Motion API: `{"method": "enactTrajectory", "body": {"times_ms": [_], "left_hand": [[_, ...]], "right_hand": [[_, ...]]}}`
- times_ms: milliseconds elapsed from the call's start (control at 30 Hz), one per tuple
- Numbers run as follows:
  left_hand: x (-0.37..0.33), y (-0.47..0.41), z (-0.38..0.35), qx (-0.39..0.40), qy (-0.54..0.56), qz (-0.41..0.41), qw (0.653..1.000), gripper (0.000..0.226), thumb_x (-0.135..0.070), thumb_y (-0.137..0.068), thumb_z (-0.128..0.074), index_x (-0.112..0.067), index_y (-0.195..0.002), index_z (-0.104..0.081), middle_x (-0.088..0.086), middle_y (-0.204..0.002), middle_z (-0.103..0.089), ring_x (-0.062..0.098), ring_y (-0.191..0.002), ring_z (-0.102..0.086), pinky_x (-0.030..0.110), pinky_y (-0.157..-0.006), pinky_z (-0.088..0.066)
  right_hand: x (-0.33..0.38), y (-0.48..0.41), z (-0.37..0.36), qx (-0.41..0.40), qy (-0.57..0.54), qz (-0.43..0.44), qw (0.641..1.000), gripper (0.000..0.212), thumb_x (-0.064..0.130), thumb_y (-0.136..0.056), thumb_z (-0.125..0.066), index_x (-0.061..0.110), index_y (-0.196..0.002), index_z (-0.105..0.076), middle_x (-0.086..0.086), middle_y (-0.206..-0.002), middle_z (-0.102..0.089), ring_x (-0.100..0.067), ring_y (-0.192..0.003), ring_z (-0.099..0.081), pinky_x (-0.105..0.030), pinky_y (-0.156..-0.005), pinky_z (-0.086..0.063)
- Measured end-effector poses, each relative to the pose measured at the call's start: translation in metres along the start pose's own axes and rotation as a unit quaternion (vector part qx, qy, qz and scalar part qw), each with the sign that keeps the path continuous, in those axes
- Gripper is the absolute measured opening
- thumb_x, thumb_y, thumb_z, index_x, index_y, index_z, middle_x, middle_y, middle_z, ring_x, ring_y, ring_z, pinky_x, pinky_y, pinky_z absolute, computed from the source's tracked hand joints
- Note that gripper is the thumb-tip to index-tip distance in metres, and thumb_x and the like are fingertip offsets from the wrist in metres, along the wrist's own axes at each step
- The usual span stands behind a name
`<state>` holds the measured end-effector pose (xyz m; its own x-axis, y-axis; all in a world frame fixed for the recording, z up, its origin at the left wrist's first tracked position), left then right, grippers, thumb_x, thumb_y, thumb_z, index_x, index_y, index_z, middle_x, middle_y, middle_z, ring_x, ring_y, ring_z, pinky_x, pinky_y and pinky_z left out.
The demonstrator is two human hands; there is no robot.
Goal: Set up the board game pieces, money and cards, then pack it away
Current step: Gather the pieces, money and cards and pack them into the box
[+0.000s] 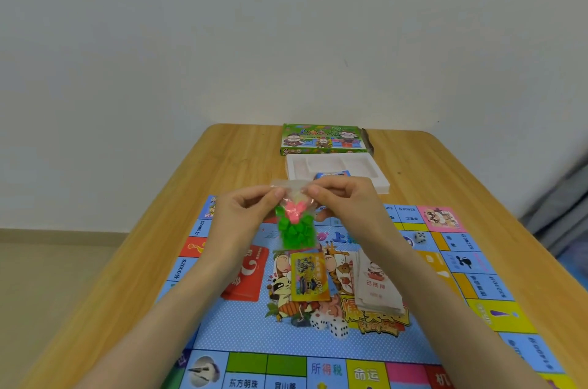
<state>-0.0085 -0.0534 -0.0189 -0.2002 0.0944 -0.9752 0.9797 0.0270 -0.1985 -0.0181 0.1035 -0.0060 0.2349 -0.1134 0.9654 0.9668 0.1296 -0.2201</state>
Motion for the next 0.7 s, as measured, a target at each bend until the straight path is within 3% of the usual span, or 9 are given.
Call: {"method": "enactTrajectory", "body": {"times_ms": [200,333,500,700], "left_hand": [[-0.0019,-0.0003,0.0029,-0.008,0.02,0.012,1.0,0.025,-0.027,-0.073,-0.064,-0.012,-0.09,-0.074,0.005,-0.087,-0.075,0.02,-0.082,-0.072,0.027,-0.075,-0.056],[-0.0021,-0.0001,0.0023,-0.019,-0.004,-0.007,1.0,0.012,-0.02,-0.079,-0.063,-0.016,-0.084,-0.073,-0.003,-0.076,-0.075,0.007,-0.071,-0.07,0.012,-0.06,-0.048],[0.0015,-0.0017,0.0048,-0.029,-0.014,-0.007,0.999,0.01,-0.02,-0.078,-0.065,-0.017,-0.082,-0.073,-0.001,-0.077,-0.075,0.013,-0.074,-0.07,0.021,-0.07,-0.054],[-0.001,-0.0008,0.0059,-0.059,-0.045,-0.041,0.996,0.017,-0.007,-0.084,-0.065,-0.019,-0.074,-0.071,-0.008,-0.061,-0.07,0.001,-0.06,-0.064,0.01,-0.054,-0.045]], "right_hand": [[0.0019,-0.0003,0.0014,-0.004,0.033,0.008,0.999,0.018,0.009,-0.089,-0.061,0.019,-0.079,-0.071,0.001,-0.07,-0.07,-0.003,-0.063,-0.063,-0.018,-0.058,-0.052],[0.0024,-0.0006,0.0014,-0.017,0.055,0.02,0.998,0.014,0.008,-0.088,-0.062,0.014,-0.08,-0.071,-0.005,-0.072,-0.07,0.0,-0.06,-0.061,-0.015,-0.055,-0.049],[0.0017,0.0001,-0.0005,-0.012,0.057,0.018,0.998,0.014,0.006,-0.088,-0.061,0.011,-0.078,-0.07,-0.005,-0.067,-0.067,0.0,-0.056,-0.059,-0.012,-0.053,-0.045],[-0.0004,0.0017,-0.006,0.012,0.033,0.002,0.999,0.016,0.006,-0.09,-0.059,0.006,-0.077,-0.068,-0.004,-0.065,-0.066,-0.005,-0.056,-0.056,-0.019,-0.053,-0.046]]}}
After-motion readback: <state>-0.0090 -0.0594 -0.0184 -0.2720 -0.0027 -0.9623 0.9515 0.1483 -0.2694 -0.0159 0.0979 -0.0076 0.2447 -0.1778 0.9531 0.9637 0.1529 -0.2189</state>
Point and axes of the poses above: each hand's wrist, its own y-axis away from the middle knuckle, its own z-axis out of the back of the hand, x = y × z, the point moved 5 cm from there along -y, towards the middle knuckle
